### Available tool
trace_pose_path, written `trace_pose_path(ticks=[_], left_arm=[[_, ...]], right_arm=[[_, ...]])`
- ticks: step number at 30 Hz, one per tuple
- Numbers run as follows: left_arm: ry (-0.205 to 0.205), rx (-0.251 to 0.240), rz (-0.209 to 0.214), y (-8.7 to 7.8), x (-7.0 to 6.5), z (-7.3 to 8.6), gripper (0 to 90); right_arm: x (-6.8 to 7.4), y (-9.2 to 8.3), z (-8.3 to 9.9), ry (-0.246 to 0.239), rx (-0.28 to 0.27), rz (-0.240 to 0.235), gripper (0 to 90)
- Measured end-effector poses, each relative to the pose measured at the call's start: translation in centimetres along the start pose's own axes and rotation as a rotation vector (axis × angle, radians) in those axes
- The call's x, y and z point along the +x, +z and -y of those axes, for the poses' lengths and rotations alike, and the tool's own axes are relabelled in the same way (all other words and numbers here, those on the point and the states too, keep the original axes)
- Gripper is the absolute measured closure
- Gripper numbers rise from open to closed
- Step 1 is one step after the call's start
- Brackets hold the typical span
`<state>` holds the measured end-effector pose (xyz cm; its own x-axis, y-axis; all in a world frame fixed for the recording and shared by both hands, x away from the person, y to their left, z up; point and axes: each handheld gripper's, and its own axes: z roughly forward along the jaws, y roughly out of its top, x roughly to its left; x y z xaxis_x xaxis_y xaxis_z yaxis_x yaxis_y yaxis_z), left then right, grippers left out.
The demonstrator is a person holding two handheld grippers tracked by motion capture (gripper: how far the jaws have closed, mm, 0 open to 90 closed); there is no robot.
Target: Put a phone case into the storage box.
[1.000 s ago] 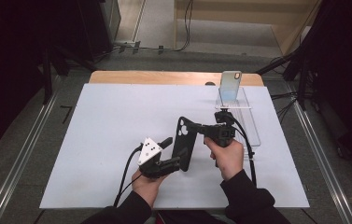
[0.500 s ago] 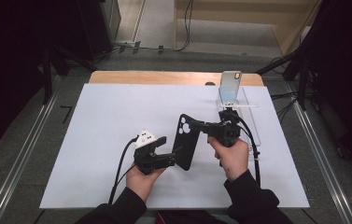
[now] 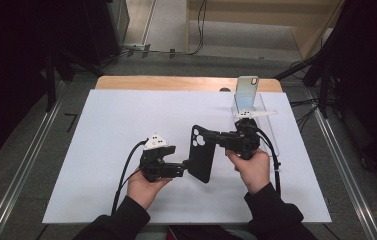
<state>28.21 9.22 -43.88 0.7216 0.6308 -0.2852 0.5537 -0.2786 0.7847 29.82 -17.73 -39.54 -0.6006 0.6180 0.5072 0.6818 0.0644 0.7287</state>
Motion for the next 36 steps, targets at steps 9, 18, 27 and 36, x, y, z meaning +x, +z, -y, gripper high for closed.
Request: trace_pose_path(ticks=[9,18,27,36], left_arm=[[0.026,0.022,0.069,-1.1,0.5,-1.1,20.4],[0.057,0.030,0.122,-2.2,1.0,-2.2,20.2],[0.115,0.052,0.214,-2.8,1.1,-3.0,20.2],[0.150,0.081,0.276,-2.9,1.1,-3.6,20.6]], right_arm=[[0.7,-0.2,0.0,-0.136,0.029,-0.049,77.4],[0.5,-0.5,-0.1,-0.220,0.048,-0.097,77.3],[0.4,-0.6,0.0,-0.282,0.076,-0.155,77.2],[0.3,-0.3,0.0,-0.312,0.103,-0.211,77.2]])
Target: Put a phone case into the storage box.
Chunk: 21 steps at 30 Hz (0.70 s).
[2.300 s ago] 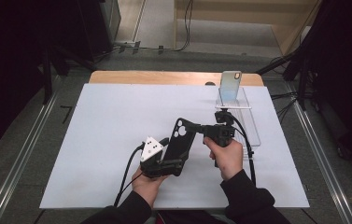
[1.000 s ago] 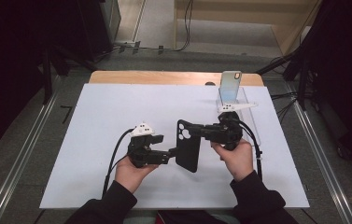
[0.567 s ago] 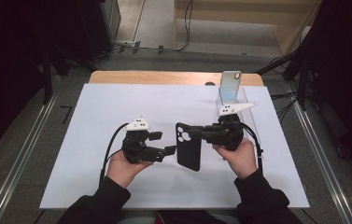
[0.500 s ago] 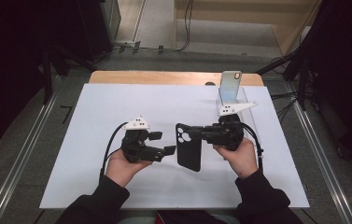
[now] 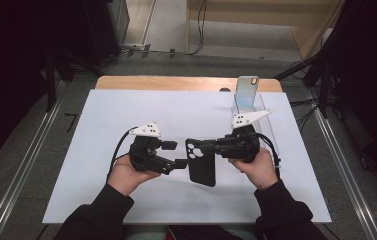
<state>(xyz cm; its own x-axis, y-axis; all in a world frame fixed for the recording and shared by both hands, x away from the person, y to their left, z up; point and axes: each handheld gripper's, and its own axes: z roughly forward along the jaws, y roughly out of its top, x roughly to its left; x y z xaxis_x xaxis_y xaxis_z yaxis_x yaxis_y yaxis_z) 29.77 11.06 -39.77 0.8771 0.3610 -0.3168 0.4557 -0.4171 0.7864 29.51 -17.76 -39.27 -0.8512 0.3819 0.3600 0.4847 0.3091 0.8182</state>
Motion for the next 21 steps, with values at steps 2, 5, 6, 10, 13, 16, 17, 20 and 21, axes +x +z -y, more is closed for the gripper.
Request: trace_pose_path(ticks=[2,5,6,10,13,16,17,20,21], left_arm=[[0.017,0.004,0.007,-0.04,-0.06,-0.12,20.7],[0.020,0.008,0.026,-0.03,-0.04,-0.27,20.7],[0.024,0.013,0.027,0.02,-0.07,-0.34,20.7],[0.059,0.035,0.042,0.16,-0.16,-0.68,20.7],[0.070,0.025,0.054,0.02,-0.10,-0.87,23.7],[0.063,0.020,0.073,-0.26,0.05,-0.94,27.4],[0.065,0.017,0.077,-0.36,0.11,-0.93,29.8],[0.063,0.011,0.083,-0.55,0.13,-0.93,37.2],[0.058,0.013,0.088,-0.59,0.18,-0.92,40.3]], right_arm=[[0.01,0.06,0.01,0.000,0.002,-0.019,77.2],[0.15,0.25,0.00,-0.018,0.014,-0.041,77.2],[0.22,0.34,0.00,-0.021,0.016,-0.045,77.1],[0.37,0.62,0.01,-0.031,0.024,-0.072,77.1],[0.50,0.78,0.04,-0.042,0.027,-0.092,77.1],[0.65,0.81,0.05,-0.053,0.032,-0.102,77.1],[0.70,0.82,0.06,-0.054,0.033,-0.106,77.1],[0.76,0.89,0.07,-0.054,0.036,-0.119,77.1],[0.75,0.93,0.08,-0.057,0.035,-0.127,77.1]])
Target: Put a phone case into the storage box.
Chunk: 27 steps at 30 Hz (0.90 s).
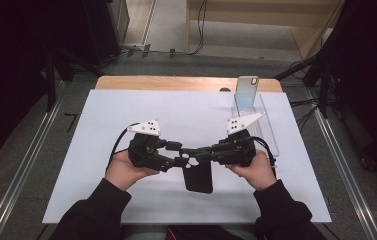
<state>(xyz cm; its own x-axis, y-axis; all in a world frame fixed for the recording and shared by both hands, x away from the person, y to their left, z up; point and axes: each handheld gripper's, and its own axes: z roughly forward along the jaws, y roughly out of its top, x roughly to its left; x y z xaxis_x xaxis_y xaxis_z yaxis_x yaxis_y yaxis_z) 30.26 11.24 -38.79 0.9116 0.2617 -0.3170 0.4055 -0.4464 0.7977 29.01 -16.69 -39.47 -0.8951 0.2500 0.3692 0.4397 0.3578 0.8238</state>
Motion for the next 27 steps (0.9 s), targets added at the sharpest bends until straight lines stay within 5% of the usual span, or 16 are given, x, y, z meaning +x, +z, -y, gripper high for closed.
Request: trace_pose_path(ticks=[11,22,27], left_arm=[[0.023,0.069,0.112,0.55,0.22,0.52,70.8],[0.028,0.074,0.169,0.37,0.37,0.62,77.3],[0.020,0.072,0.163,0.28,0.21,0.52,77.7]], right_arm=[[0.10,0.30,0.04,-0.005,-0.006,-0.056,77.0],[-0.26,0.37,0.17,0.007,-0.009,-0.107,75.1],[-0.15,0.19,0.15,-0.004,-0.036,-0.071,65.0]])
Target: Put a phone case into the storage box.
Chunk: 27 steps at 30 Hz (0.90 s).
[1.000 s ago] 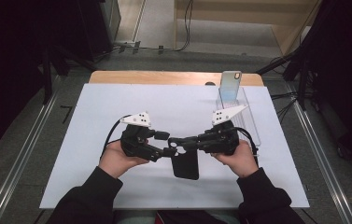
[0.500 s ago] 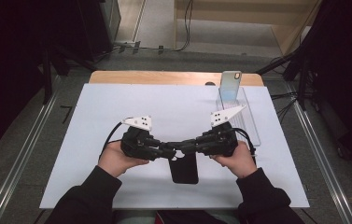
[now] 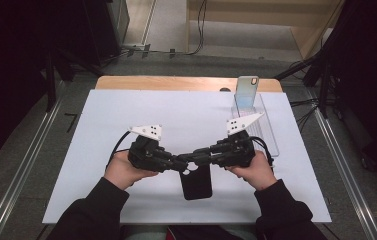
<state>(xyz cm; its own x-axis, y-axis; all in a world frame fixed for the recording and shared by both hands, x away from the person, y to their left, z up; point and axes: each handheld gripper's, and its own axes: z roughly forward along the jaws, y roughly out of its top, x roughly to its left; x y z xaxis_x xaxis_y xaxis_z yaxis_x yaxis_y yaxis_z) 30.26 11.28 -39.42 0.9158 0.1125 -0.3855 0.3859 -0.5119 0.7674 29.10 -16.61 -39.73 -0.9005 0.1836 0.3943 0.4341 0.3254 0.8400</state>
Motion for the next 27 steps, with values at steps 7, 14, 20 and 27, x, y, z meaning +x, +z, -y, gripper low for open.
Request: trace_pose_path(ticks=[7,14,20,27], left_arm=[[-0.032,-0.001,-0.090,-0.4,-0.1,0.0,77.6],[-0.091,-0.042,-0.130,-1.2,0.0,-0.2,77.5],[-0.137,-0.063,-0.170,-1.7,0.0,-0.3,77.5],[-0.151,-0.102,-0.246,-2.3,-0.1,-0.3,77.5]], right_arm=[[0.2,-0.4,0.1,0.011,-0.040,0.116,42.4],[0.5,-0.4,0.4,-0.034,-0.070,0.236,25.3],[0.7,-0.3,0.6,-0.020,-0.075,0.278,20.9],[0.7,0.3,1.0,0.005,-0.122,0.337,0.0]])
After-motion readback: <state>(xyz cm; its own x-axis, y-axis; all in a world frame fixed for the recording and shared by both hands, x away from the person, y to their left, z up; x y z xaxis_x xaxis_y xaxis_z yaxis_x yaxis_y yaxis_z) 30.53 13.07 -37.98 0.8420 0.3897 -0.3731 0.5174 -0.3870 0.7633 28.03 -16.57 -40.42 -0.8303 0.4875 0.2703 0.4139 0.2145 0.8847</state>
